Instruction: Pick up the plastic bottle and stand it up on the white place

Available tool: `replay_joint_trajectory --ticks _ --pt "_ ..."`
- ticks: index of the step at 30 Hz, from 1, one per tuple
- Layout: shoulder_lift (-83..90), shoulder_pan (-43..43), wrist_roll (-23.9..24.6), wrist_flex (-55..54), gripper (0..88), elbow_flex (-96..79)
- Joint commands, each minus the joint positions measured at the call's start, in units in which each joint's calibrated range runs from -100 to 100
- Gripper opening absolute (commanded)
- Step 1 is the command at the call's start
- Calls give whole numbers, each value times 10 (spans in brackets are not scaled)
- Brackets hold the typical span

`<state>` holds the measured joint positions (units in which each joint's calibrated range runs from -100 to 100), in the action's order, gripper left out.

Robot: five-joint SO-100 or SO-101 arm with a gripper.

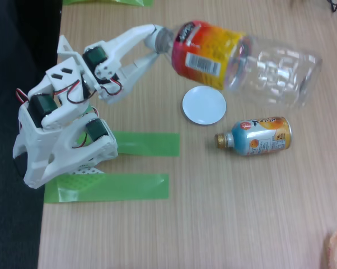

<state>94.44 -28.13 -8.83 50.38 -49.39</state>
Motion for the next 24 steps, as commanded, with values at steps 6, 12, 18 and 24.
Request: replay_joint_trajectory --ticks 6,12,18,24 --pt "-11 -3 147 161 117 120" --pt "-11 -45 220 237 117 168" --pt "-11 -197 233 232 117 220" --pt "-11 -217 262 234 117 233"
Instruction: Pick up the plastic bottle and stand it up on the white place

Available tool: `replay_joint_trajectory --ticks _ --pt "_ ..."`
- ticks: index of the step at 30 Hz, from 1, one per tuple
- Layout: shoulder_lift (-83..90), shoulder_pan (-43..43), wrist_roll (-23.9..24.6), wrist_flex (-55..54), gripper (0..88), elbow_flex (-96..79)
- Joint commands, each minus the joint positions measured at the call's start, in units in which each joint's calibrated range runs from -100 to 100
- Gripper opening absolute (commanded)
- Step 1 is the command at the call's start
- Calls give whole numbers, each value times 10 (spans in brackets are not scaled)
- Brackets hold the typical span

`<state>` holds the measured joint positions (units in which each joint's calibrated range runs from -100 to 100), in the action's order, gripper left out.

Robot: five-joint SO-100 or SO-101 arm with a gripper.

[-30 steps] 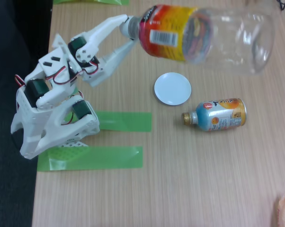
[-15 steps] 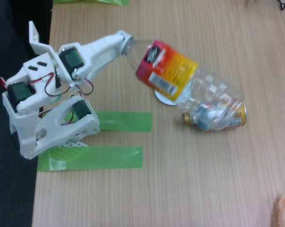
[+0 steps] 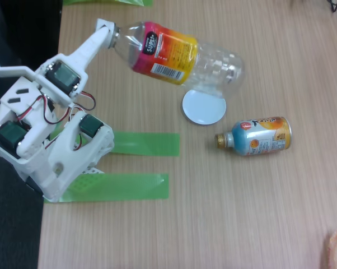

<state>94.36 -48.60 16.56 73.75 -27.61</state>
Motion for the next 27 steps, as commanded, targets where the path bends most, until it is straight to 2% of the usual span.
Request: replay_joint_trajectory --ticks 1,10,21,27 --pt "-9 -15 8 2 117 15" --pt "-9 -14 19 3 117 -23" --pt "-10 -15 87 -2 117 -77" --pt "-10 -32 96 -2 117 -94"
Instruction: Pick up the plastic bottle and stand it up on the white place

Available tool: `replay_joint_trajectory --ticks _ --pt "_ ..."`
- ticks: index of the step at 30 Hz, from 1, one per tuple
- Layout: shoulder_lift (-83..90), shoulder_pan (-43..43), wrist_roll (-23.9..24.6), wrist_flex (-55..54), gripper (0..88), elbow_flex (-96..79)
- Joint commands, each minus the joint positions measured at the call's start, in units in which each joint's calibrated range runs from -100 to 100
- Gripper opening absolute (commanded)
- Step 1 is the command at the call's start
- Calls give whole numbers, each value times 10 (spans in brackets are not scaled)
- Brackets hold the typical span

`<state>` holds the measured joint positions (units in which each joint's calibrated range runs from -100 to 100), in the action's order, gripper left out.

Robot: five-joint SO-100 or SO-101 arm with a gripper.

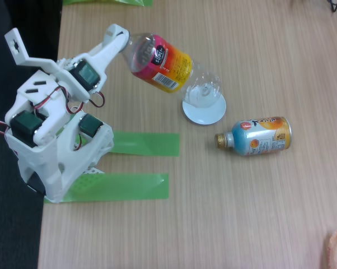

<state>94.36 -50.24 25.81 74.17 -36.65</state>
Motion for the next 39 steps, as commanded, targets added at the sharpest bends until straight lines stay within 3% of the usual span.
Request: replay_joint_trajectory --ticks 1,20,30,39 --pt "-10 -24 3 -6 117 -4" --pt "-15 -83 2 -64 117 -33" --pt "-141 -76 4 -67 118 19" --pt "-241 19 70 -67 118 66"
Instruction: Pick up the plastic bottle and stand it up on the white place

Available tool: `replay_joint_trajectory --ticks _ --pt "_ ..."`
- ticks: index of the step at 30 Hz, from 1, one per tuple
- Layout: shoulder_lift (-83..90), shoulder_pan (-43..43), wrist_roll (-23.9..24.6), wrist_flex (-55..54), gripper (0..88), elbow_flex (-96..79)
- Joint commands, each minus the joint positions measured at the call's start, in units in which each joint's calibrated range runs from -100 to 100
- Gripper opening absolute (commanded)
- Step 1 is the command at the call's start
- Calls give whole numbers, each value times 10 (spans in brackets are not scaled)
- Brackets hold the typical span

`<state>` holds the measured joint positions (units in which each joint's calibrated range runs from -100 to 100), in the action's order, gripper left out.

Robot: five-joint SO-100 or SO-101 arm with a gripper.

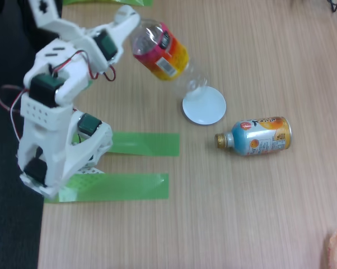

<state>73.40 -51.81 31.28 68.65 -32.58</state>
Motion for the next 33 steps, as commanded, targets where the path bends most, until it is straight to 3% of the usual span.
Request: replay_joint_trajectory --ticks 1,13,27,33 --pt "-41 47 20 -12 118 27" --pt "-85 69 45 -129 118 26" --pt "-85 66 71 -133 117 18" --pt "-85 69 107 -135 117 24"
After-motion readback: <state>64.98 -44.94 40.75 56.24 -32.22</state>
